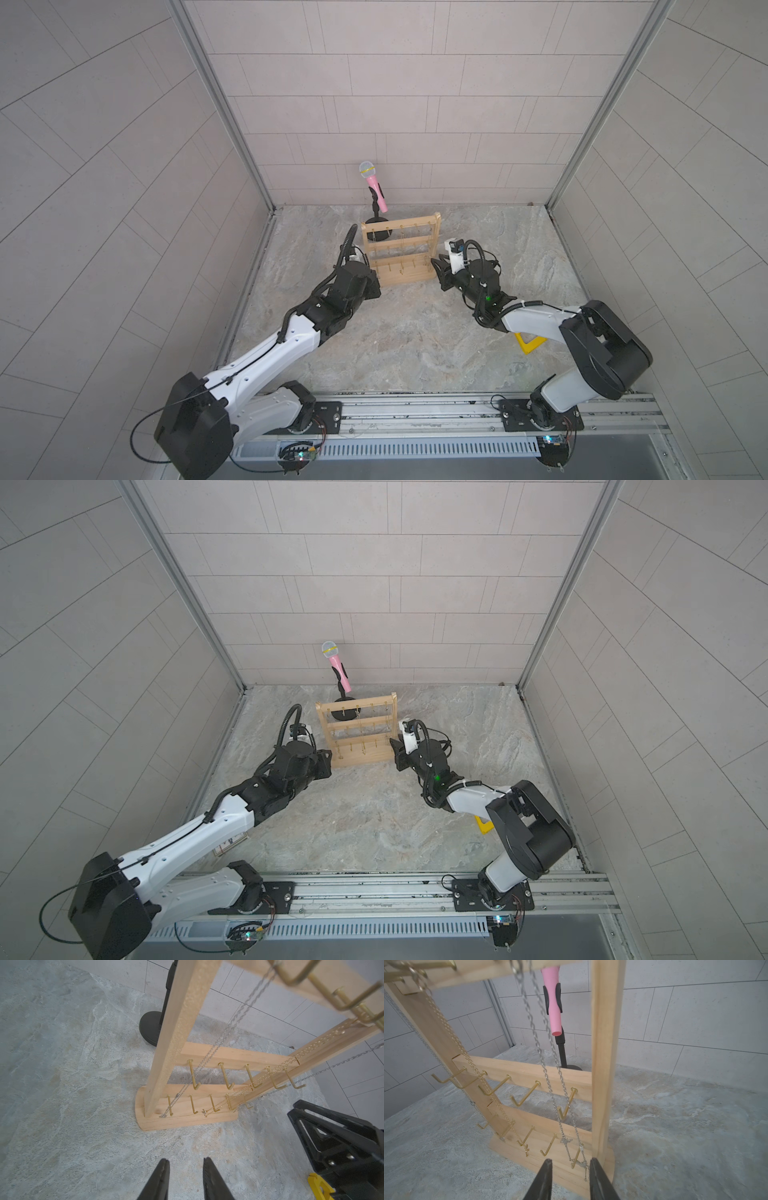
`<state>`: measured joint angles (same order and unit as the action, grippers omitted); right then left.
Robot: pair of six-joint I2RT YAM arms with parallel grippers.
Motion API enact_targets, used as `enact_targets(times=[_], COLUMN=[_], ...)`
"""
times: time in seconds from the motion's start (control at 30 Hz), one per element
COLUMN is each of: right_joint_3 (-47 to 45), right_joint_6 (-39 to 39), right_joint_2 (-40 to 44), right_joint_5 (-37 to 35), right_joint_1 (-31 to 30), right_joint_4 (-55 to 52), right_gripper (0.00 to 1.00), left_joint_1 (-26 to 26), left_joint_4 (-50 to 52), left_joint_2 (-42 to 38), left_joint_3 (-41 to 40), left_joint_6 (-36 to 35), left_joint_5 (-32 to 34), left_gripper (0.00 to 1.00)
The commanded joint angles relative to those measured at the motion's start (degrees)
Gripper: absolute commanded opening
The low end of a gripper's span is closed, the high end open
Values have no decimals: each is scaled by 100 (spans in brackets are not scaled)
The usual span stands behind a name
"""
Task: Hang the necklace on the jewelry display stand
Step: Hang the necklace on the stand, then reset both arms
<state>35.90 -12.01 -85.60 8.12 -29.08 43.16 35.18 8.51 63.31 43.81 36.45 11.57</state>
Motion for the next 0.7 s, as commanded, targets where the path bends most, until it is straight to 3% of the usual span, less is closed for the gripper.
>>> enact_targets(times=[0.0, 0.13, 0.2, 0.23, 0.27, 0.3, 0.5, 0.57, 0.67], right_joint_3=[-232, -185, -193, -204, -206, -172, 44, 145, 32], right_joint_6=[-29, -47, -89, -92, -135, -154, -264, -311, -158], right_joint_2=[552, 1172, 1549, 1722, 1916, 2044, 2482, 2285, 1851], right_joint_5=[1, -212, -448, -583, -774, -942, -1976, -2242, -2700], right_joint_1=[40, 72, 79, 90, 108, 135, 829, 1292, 1816], right_joint_4=[-797, -1969, -2474, -2671, -2891, -3139, -4139, -4109, -3607], right_gripper=[37, 43, 49, 53, 84, 100, 100, 100, 100], left_joint_1=[-134, -427, -659, -748, -853, -966, -1636, -1749, -2051], left_joint_4=[286, 561, 819, 945, 1083, 1160, 1015, 426, -790], left_joint_2=[-202, -364, -435, -477, -503, -513, -295, -54, 360], left_joint_3=[229, 323, 445, 497, 552, 587, 571, 309, -233], left_joint_6=[16, -33, -108, -132, -155, -201, -677, -1195, -2204], left_joint_5=[102, 128, 173, 256, 411, 524, 1452, 2112, 2148], left_gripper=[33, 36, 45, 61, 100, 100, 100, 100, 100])
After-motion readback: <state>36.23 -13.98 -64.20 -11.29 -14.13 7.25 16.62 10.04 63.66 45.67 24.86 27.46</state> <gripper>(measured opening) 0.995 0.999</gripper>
